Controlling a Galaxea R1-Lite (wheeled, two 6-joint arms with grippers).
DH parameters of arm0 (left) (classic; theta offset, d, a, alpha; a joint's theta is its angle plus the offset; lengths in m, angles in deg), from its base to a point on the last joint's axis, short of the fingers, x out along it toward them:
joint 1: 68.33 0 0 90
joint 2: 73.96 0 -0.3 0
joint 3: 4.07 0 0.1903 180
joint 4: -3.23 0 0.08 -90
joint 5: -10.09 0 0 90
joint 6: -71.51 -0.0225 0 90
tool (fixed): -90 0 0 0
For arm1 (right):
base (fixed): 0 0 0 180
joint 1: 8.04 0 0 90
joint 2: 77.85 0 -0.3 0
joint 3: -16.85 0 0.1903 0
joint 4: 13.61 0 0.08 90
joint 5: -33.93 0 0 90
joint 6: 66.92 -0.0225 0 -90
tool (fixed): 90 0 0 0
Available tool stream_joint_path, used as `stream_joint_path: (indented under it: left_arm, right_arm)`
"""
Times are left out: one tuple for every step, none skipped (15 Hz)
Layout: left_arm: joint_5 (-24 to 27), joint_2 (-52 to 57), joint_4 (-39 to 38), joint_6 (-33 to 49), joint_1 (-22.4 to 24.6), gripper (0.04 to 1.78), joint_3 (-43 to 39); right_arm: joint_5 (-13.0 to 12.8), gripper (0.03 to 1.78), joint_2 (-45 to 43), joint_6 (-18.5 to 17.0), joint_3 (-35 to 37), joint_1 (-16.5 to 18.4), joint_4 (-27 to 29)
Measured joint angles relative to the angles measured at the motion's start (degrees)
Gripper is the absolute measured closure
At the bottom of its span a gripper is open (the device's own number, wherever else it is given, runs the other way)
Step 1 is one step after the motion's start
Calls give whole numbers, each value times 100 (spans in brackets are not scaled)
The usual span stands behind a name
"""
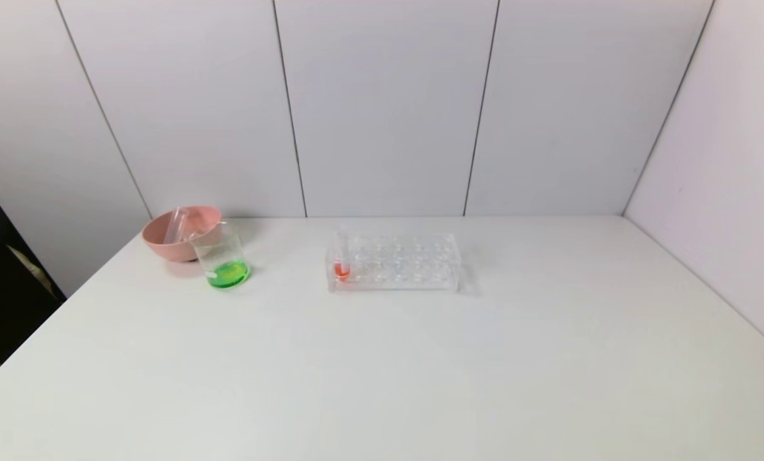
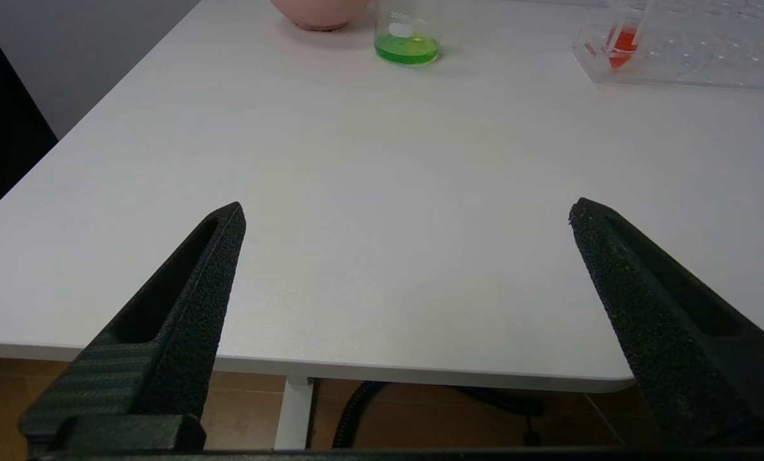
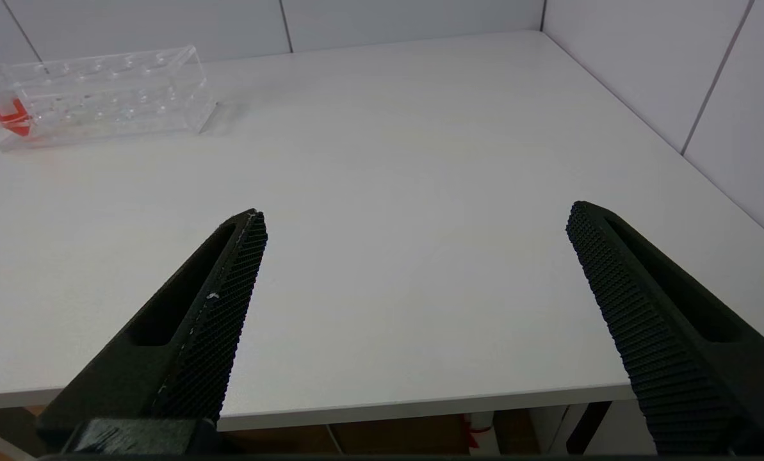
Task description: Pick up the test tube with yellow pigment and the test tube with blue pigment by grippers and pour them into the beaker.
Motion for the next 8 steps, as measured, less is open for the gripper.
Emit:
stream_joint_path:
  left_arm:
    - [0, 0, 0, 0, 0, 6, 0]
    - [0, 0, 0, -2, 0, 6, 0]
    - [0, 0, 0, 0, 0, 6, 0]
    - [0, 0, 2, 0, 0, 6, 0]
    - [0, 0, 2, 0, 0, 6, 0]
    - [0, 0, 2, 0, 0, 6, 0]
    - [2, 0, 2, 0, 0, 6, 0]
    - [0, 0, 2, -6, 0, 6, 0]
  right_arm:
    - [0, 10, 0, -5, 0, 0, 0]
    - [0, 10, 0, -9, 0, 0, 0]
    - [0, 10, 0, -11, 0, 0, 0]
    - [0, 10, 0, -11, 0, 0, 0]
    - [0, 10, 0, -11, 0, 0, 0]
    - [0, 10, 0, -11, 0, 0, 0]
    - [0, 10, 0, -11, 0, 0, 0]
    - [0, 10, 0, -11, 0, 0, 0]
